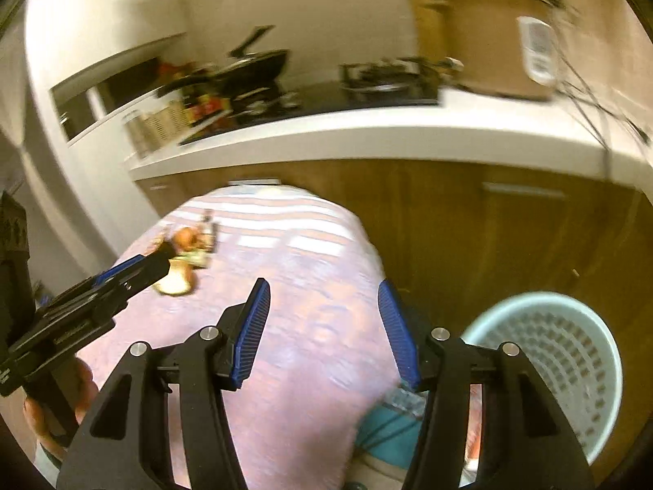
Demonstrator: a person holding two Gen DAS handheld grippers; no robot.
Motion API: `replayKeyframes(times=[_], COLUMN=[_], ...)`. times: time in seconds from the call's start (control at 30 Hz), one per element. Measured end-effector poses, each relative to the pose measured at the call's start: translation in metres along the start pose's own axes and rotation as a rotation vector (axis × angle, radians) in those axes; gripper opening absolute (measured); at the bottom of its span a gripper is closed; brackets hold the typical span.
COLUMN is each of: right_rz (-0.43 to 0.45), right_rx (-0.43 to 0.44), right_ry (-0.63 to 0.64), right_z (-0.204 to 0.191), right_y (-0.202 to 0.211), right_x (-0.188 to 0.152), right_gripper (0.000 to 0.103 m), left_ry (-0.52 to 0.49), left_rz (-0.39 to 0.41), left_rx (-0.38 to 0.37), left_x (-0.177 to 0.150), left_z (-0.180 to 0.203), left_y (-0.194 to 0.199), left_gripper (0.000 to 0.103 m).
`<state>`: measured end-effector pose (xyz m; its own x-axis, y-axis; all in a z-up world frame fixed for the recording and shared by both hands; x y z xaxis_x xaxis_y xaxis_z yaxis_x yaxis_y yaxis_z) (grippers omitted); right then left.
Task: Collect trash
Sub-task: 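Return both tools to the table toward the food scraps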
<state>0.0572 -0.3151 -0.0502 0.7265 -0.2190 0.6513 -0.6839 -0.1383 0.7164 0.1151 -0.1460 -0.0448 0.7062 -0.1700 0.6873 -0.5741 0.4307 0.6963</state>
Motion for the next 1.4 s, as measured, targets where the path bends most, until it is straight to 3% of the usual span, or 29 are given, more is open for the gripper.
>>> replayKeyframes(times=[0.2,0.47,0.77,1.07,1.23,1.33,1.4], right_rz=[-0.008,-0.049,-0.147,-0.234,-0.261,-0.283,-0.288], right_rx=[0.068,0.129,0.133,0.123,0.113,0.113,0.107], right_ry=[0.125,0.247,0.273,0.28,0.292,0.304,0.312], right_z=[-0.069,-0.146,-0.168,-0.176,-0.182,-0.187,-0.189], right_y=[-0.028,-0.091,-0.157,-0.198,-0.208,-0.214,-0.216], right_x=[0.027,0.039,0.028,0.016,0.015,0.013,0.01], right_gripper=[0.036,0.036,0.035,0.035,0.035,0.019,0.009], left_ry=[0.084,0.088,0.053,0.048,0.056,0.068,0.07], left_rz=[0.031,-0.05,-0.139,-0.165,-0.159,-0.147,-0.138], left_rx=[0.111,0.24,0.279,0.378,0.375,0.367,0.365], left_x=[0.013,0.013,0.012,0.016,0.017,0.018,0.019], left_z=[-0.08,-0.166,-0.194,-0.211,-0.214,-0.217,-0.218], left_y=[0.017,-0.01,-0.058,-0.08,-0.083,-0.081,-0.081], left_gripper=[0.053,0.053,0.053,0.052,0.037,0.024,0.01])
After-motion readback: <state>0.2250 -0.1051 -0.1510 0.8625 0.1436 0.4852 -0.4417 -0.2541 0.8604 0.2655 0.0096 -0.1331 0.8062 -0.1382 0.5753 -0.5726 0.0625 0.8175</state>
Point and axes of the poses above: each gripper's, at about its wrist camera, not at the fingertips, and y roughly against the way its jaws point, z to its right, x to its top, the point moved 7 cm from there along -y, roughly the way its jaws point, and after that the axes turned 11 degrees about -z, right-handed, at the moved point
